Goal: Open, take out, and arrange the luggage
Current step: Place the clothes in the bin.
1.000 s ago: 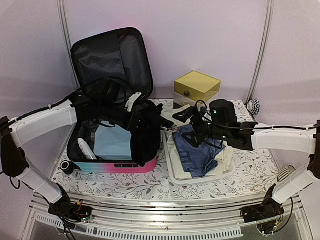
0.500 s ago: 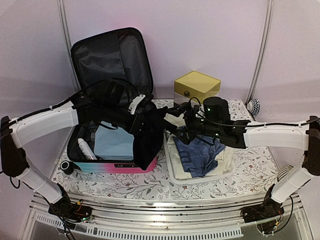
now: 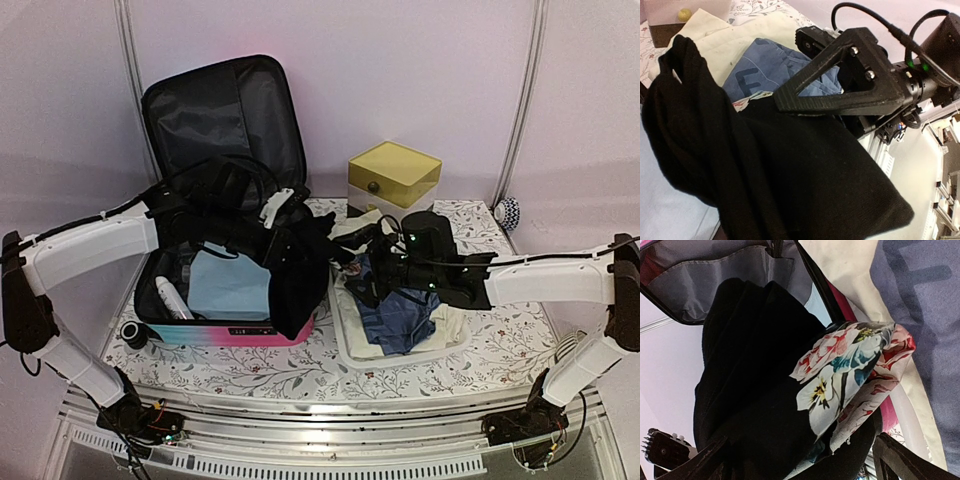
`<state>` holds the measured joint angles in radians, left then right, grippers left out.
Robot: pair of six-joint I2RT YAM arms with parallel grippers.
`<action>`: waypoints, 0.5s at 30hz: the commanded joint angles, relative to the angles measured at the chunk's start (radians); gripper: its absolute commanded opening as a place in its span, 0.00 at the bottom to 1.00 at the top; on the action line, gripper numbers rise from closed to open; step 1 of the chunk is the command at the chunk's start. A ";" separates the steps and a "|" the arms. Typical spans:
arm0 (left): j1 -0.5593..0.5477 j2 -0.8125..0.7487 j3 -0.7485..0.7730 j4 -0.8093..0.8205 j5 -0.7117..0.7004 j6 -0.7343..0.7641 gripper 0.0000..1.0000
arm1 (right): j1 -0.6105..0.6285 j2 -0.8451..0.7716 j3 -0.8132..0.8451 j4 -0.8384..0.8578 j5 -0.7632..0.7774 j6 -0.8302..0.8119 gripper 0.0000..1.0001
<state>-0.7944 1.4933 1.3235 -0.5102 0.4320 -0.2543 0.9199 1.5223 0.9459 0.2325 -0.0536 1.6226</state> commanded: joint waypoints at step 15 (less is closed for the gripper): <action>-0.059 0.018 0.078 -0.004 -0.012 0.053 0.00 | -0.019 0.042 0.025 0.120 0.084 0.033 0.84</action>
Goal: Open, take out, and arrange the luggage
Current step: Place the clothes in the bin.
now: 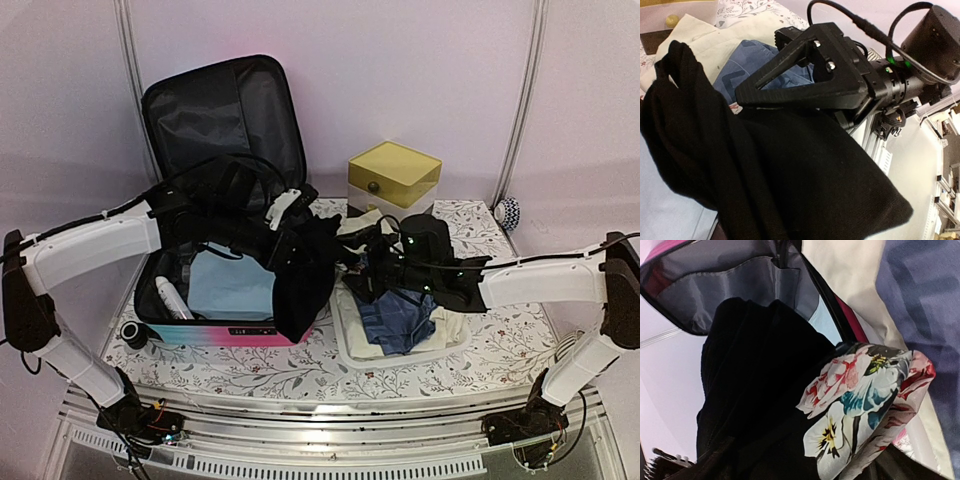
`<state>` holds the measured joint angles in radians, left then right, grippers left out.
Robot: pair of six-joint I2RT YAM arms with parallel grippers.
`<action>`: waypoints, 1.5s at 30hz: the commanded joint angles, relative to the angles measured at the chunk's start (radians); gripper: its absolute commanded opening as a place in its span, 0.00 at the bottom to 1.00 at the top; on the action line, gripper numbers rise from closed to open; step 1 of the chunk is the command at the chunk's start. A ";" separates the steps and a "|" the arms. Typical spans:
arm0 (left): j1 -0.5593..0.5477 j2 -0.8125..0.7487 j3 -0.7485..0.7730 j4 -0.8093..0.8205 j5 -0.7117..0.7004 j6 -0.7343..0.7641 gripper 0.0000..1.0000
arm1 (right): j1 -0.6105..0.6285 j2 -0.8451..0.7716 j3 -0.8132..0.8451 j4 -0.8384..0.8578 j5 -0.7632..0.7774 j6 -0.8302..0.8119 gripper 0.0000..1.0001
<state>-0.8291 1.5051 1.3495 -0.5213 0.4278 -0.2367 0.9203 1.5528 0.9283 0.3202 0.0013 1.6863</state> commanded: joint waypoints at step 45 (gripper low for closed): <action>-0.391 0.816 0.938 -0.502 -0.458 -0.047 0.00 | -0.466 -0.062 0.005 -0.143 -0.419 -0.931 0.05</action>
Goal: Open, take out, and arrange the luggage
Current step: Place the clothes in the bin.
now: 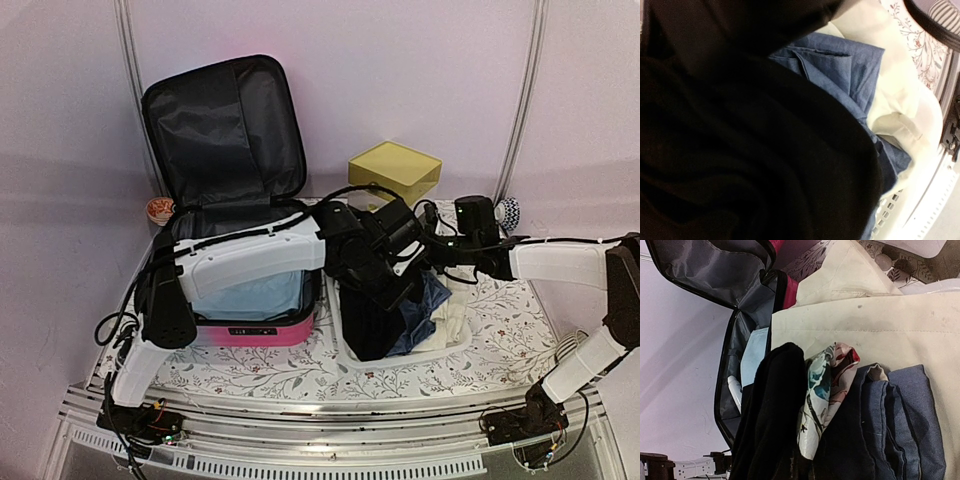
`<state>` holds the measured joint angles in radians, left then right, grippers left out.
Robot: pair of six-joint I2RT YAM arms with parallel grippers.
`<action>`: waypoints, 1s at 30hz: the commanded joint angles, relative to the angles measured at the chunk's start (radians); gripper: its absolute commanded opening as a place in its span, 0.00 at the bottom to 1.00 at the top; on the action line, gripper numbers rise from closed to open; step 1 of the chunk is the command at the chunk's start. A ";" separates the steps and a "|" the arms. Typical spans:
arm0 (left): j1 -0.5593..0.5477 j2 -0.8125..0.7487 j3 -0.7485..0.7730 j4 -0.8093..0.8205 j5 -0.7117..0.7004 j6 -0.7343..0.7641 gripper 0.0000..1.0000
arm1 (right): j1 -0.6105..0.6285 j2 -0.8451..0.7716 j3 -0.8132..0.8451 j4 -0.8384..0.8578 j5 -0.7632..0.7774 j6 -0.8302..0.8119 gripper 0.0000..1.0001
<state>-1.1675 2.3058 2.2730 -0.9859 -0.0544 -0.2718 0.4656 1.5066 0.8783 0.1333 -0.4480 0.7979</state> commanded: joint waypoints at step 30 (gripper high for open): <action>-0.052 -0.184 -0.123 0.263 0.249 -0.039 0.98 | -0.054 -0.044 0.056 -0.075 0.144 -0.227 0.15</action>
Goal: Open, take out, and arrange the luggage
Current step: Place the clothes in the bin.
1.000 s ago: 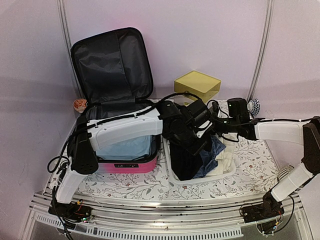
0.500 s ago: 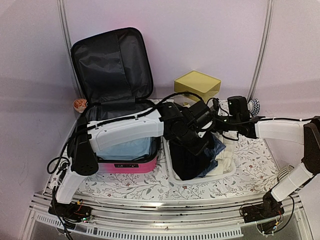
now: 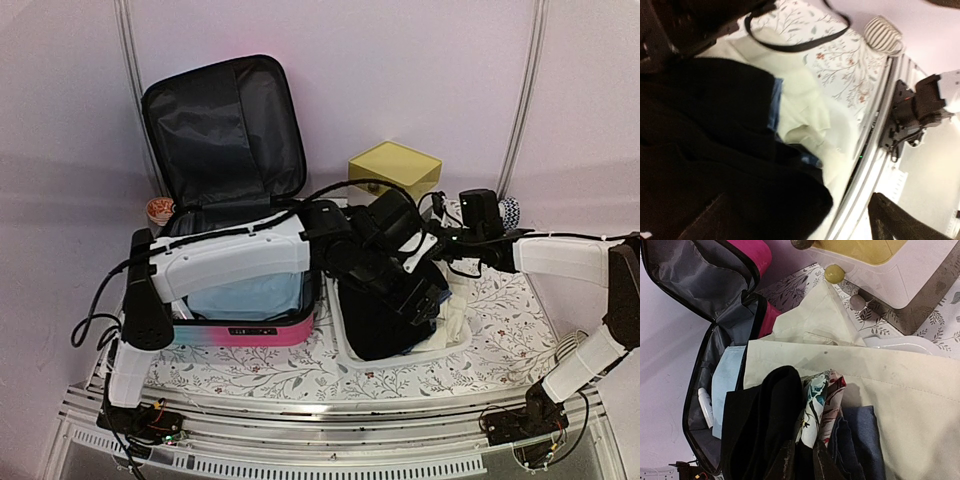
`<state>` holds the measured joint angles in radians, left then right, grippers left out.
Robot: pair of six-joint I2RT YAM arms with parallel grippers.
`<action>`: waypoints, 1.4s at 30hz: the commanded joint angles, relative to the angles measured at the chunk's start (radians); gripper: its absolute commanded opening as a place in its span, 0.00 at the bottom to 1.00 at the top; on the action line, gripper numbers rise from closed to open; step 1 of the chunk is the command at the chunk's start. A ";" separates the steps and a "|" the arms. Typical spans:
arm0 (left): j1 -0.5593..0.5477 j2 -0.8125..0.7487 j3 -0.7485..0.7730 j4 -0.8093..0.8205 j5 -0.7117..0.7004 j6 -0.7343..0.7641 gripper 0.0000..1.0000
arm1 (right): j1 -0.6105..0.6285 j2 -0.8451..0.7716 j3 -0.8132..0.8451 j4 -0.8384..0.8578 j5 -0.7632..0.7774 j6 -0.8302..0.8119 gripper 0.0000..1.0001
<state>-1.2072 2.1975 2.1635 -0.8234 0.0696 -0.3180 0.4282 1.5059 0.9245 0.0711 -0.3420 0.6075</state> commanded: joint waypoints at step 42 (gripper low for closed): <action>0.359 -0.343 -0.695 0.467 -0.015 -0.037 0.36 | -0.020 0.246 0.380 -0.354 -0.132 -0.300 0.60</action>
<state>-0.8722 1.8275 1.4891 -0.4236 0.0742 -0.3504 0.4019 1.7348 1.2545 -0.2935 -0.4568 0.3241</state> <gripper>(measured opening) 0.372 0.616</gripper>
